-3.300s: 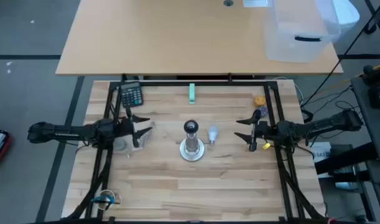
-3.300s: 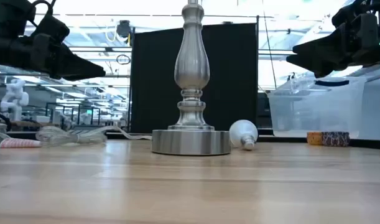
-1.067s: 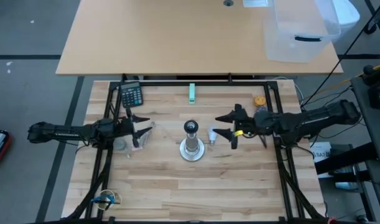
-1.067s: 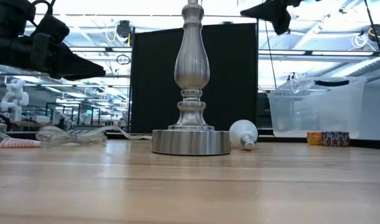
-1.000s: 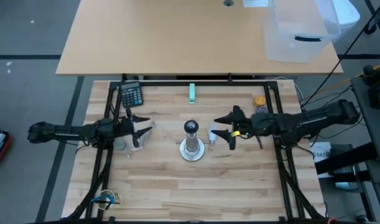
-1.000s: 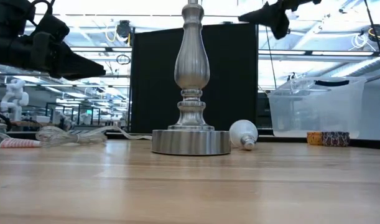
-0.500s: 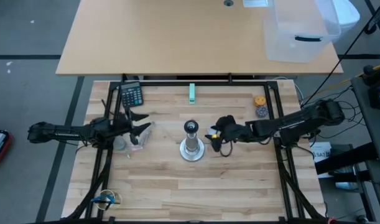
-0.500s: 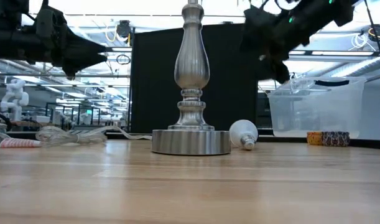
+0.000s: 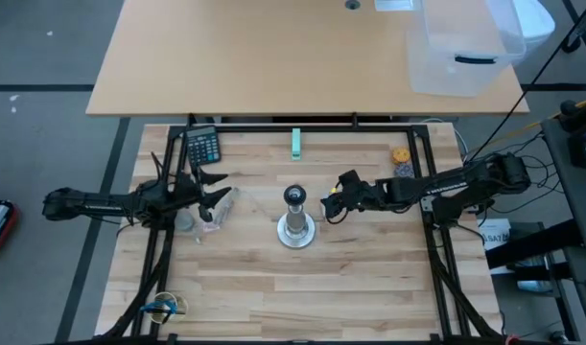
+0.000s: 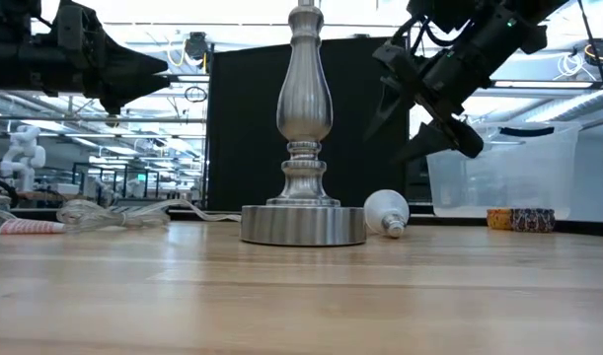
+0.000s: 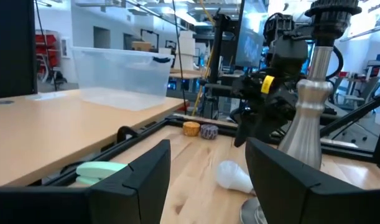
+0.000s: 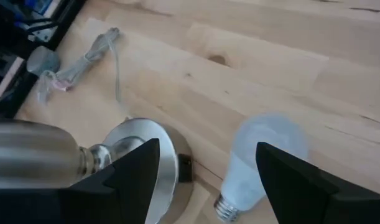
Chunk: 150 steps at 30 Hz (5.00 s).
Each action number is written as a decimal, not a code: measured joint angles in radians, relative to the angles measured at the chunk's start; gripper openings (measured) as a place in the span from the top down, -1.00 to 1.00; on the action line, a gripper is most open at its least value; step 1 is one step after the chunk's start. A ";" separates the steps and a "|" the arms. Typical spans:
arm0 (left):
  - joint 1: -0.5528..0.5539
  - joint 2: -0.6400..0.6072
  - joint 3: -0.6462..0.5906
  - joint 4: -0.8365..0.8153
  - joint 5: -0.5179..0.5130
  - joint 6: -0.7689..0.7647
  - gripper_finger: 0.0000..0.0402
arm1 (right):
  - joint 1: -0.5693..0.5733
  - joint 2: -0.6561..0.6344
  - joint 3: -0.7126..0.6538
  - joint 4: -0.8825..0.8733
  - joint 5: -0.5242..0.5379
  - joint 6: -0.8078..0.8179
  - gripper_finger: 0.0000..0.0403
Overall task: Screw lightbulb
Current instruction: Insert the white lightbulb into the desk lamp
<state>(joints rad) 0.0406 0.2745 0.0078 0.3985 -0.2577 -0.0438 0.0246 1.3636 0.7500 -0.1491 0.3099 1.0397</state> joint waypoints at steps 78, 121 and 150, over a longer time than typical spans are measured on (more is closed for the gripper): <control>0.000 0.000 0.000 0.005 0.001 -0.031 -0.05 | -0.134 0.359 0.216 -0.312 -0.154 0.170 -0.28; 0.000 0.000 0.000 -0.008 0.001 -0.032 -0.05 | -0.068 -0.075 0.216 -0.183 0.308 -0.243 -0.28; 0.000 0.000 0.000 -0.011 0.000 -0.036 -0.05 | 0.077 -0.151 0.522 0.062 0.290 -0.947 -0.28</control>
<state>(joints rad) 0.0403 0.2749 0.0075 0.3874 -0.2573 -0.0797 0.1019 1.2128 1.2719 -0.0875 0.6001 0.0929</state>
